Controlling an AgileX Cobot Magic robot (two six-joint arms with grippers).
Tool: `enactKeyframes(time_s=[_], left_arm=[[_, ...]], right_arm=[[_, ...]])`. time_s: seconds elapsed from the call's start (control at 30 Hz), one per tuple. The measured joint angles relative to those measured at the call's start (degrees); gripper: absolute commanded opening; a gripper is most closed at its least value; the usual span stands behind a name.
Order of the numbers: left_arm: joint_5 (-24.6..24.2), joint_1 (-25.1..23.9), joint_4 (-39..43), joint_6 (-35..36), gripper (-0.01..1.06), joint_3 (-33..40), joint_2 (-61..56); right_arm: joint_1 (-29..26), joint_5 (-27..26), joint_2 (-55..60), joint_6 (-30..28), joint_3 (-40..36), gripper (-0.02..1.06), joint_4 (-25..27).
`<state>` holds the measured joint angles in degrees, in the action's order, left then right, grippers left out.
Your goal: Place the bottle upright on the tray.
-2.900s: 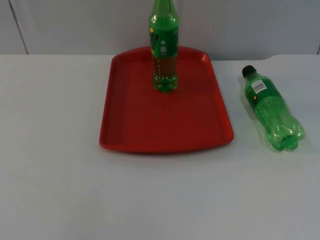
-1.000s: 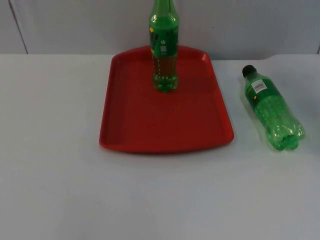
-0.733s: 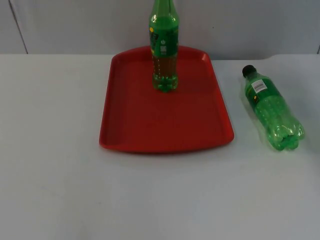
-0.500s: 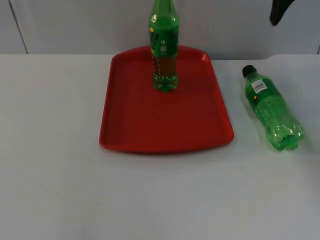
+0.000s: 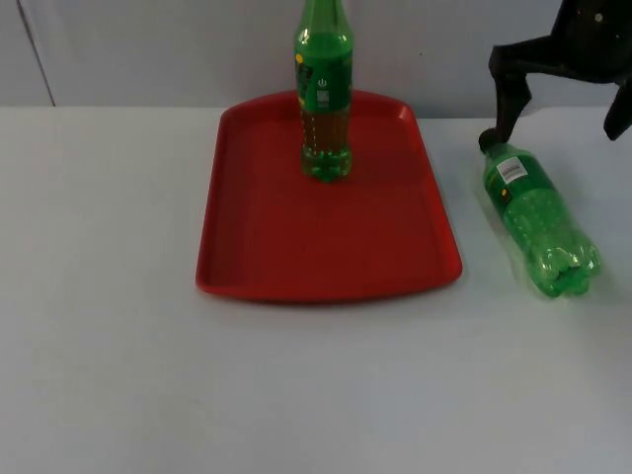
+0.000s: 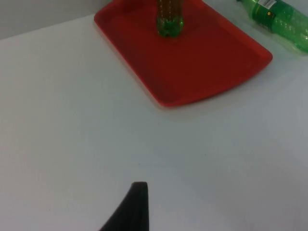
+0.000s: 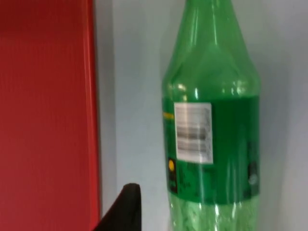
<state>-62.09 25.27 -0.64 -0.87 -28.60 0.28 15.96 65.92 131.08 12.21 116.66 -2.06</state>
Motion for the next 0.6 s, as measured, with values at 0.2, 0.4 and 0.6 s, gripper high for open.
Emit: enactKeyframes(time_s=[0.2, 0.4, 0.6], left_arm=[[0.00, 0.00, 0.00, 0.00, 1.05, 0.00, 0.00], [0.00, 0.00, 0.00, 0.00, 1.05, 0.00, 0.00], [0.00, 0.00, 0.00, 0.00, 1.05, 0.00, 0.00]], right_arm=[[0.00, -2.47, 3.64, -0.23, 2.66, 1.04, 0.00], [0.00, -1.75, 8.94, -0.44, 7.76, 1.04, 0.00], [0.00, -1.30, 13.46, -0.44, 11.74, 1.04, 0.00]])
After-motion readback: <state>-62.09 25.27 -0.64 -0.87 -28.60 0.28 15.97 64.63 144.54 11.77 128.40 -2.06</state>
